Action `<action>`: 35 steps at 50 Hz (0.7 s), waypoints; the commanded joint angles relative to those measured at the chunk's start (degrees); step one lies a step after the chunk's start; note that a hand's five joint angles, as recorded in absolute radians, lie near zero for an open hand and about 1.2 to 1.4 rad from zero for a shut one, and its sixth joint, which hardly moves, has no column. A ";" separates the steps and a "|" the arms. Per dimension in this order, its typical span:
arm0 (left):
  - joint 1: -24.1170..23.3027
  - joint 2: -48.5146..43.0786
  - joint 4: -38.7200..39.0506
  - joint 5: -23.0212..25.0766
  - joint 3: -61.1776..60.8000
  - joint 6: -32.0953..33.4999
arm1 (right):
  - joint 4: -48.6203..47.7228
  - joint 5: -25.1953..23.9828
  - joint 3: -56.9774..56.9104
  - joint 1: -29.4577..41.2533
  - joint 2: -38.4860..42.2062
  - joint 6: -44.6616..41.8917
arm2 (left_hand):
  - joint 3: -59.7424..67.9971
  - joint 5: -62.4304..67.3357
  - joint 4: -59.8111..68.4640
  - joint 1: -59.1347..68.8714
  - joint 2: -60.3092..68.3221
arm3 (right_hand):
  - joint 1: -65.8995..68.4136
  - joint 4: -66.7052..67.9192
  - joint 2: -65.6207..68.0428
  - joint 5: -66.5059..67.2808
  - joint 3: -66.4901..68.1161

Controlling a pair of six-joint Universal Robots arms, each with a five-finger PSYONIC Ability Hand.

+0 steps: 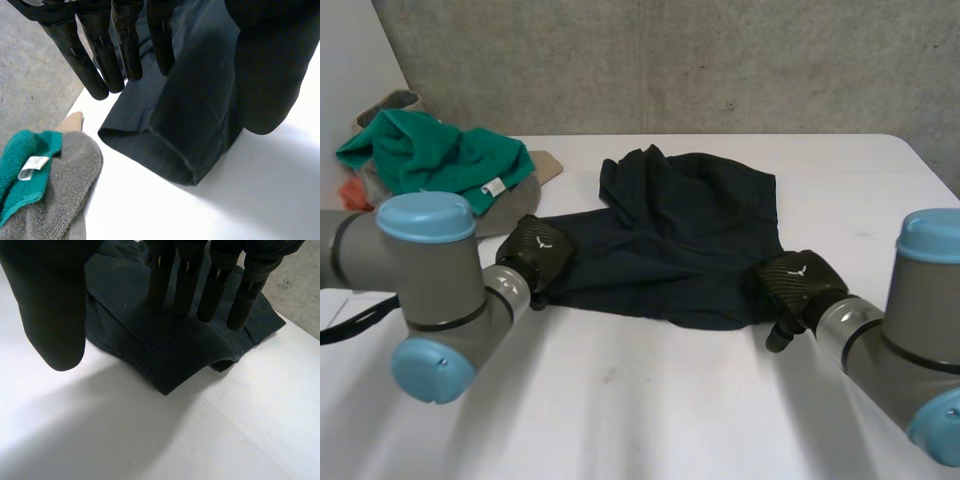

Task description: Fold the laundry.

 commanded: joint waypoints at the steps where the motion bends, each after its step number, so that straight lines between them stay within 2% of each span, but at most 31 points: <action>1: 0.13 -6.75 -2.24 -0.98 8.27 2.65 | -5.39 1.17 -2.11 1.61 5.59 0.69 | 8.10 9.18 8.95 7.79 8.25 | 4.33 4.79 4.98 5.60 4.91; 6: 0.93 -9.13 -3.03 -2.48 12.94 3.63 | -7.07 1.25 -4.31 1.79 8.24 0.26 | 13.67 14.75 14.52 13.36 13.82 | 9.21 9.67 9.86 10.47 9.78; 11: 1.28 -10.53 -4.08 -2.04 15.41 3.54 | -9.96 1.61 -6.34 1.96 10.87 -0.80 | 16.19 17.27 17.03 15.88 16.33 | 12.40 12.86 13.05 13.67 12.98; 15: 1.37 -11.59 -4.61 -1.25 16.46 3.54 | -12.07 1.61 -7.48 1.96 12.63 -2.64 | 27.61 28.69 28.45 27.30 27.75 | 16.44 16.90 17.09 17.71 17.02; 16: 1.37 -11.85 -5.05 -0.90 16.55 3.45 | -12.77 1.61 -7.92 2.05 13.33 -3.60 | 35.96 37.04 36.81 35.66 36.11 | 18.28 18.73 18.93 19.54 18.85; 18: 1.37 -12.03 -5.66 -0.37 16.55 3.45 | -13.13 1.61 -8.36 2.05 13.86 -4.31 | 44.92 46.00 45.76 44.61 45.06 | 21.14 21.60 21.79 22.40 21.71; 19: 1.37 -11.94 -6.45 0.15 16.47 3.54 | -13.22 1.61 -8.71 2.05 14.13 -4.66 | 51.44 52.52 52.28 51.13 51.58 | 24.48 24.94 25.13 25.75 25.06; 21: 1.37 -11.68 -7.33 0.16 16.29 3.54 | -13.22 1.87 -9.24 1.96 14.31 -5.72 | 51.50 52.59 52.35 51.20 51.65 | 48.64 49.10 49.29 49.91 49.22; 25: 1.81 -8.44 -10.93 -0.72 14.80 2.93 | -11.29 2.40 -8.28 1.96 12.12 -6.16 | 51.50 52.59 52.35 51.20 51.65 | 49.77 50.23 50.42 51.04 50.35; 29: 2.68 -1.32 -16.20 -0.72 9.71 0.91 | -4.45 1.08 -6.69 1.70 5.80 -7.47 | 51.50 52.59 52.35 51.20 51.65 | 49.77 50.23 50.42 51.04 50.35; 33: 3.39 7.89 -22.26 0.77 1.46 -0.76 | 11.53 -1.46 -6.51 -1.19 -1.15 -11.95 | 51.50 52.59 52.35 51.20 51.65 | 49.77 50.23 50.42 51.04 50.35; 35: 3.30 10.19 -24.64 1.04 -1.10 -0.77 | 22.95 -3.05 -6.69 -3.04 -3.27 -15.82 | 51.50 52.59 52.35 51.20 51.65 | 49.77 50.23 50.42 51.04 50.35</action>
